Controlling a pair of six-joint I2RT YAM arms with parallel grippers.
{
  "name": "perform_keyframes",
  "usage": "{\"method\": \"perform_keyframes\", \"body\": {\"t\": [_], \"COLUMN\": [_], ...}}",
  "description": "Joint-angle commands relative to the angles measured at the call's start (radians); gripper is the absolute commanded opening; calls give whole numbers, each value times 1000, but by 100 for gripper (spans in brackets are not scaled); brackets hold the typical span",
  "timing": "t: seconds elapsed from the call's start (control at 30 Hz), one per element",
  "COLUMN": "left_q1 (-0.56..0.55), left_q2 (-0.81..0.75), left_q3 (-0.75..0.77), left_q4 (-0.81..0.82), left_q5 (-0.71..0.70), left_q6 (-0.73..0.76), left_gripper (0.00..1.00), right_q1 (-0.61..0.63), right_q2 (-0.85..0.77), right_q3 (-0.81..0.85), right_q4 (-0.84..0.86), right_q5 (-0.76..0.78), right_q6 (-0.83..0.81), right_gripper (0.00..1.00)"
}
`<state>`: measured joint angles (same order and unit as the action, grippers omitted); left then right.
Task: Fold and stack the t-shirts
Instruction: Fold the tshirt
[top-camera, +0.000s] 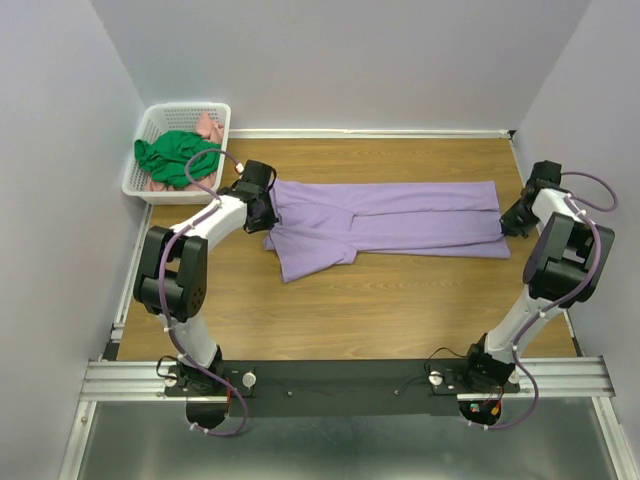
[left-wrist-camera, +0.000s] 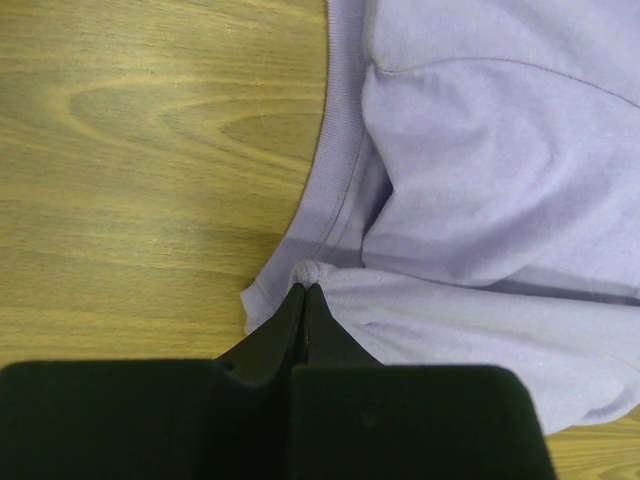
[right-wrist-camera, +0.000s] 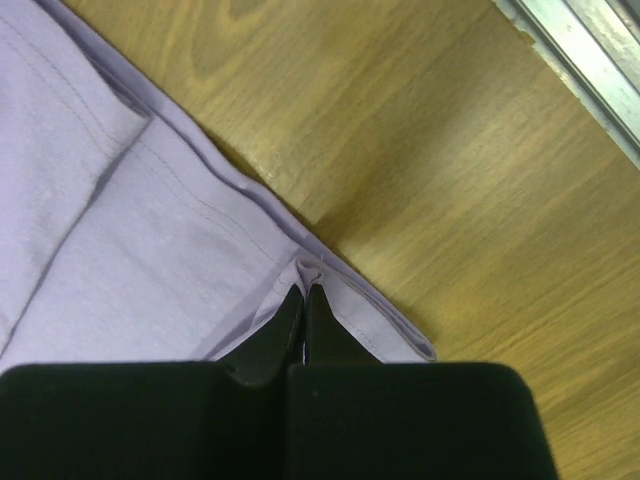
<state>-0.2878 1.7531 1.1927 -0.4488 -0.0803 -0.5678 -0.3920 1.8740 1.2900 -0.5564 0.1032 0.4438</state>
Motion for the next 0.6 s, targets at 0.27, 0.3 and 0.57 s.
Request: {"method": "perform_keyframes", "body": {"t": [0.27, 0.3, 0.57], "left_q1": [19, 19, 18], "left_q2": [29, 22, -58], "left_q3": [-30, -28, 13], "left_q4": [53, 56, 27], "left_q5": [-58, -58, -52], "left_q6": [-18, -18, -1], "left_gripper": [15, 23, 62], "right_q1": [13, 13, 73], "right_q2": [27, 21, -116], "right_q3": [40, 42, 34], "right_q4": [49, 50, 49], "right_q5": [30, 29, 7], "right_q6": [-7, -8, -16], "right_gripper": [10, 13, 67]}}
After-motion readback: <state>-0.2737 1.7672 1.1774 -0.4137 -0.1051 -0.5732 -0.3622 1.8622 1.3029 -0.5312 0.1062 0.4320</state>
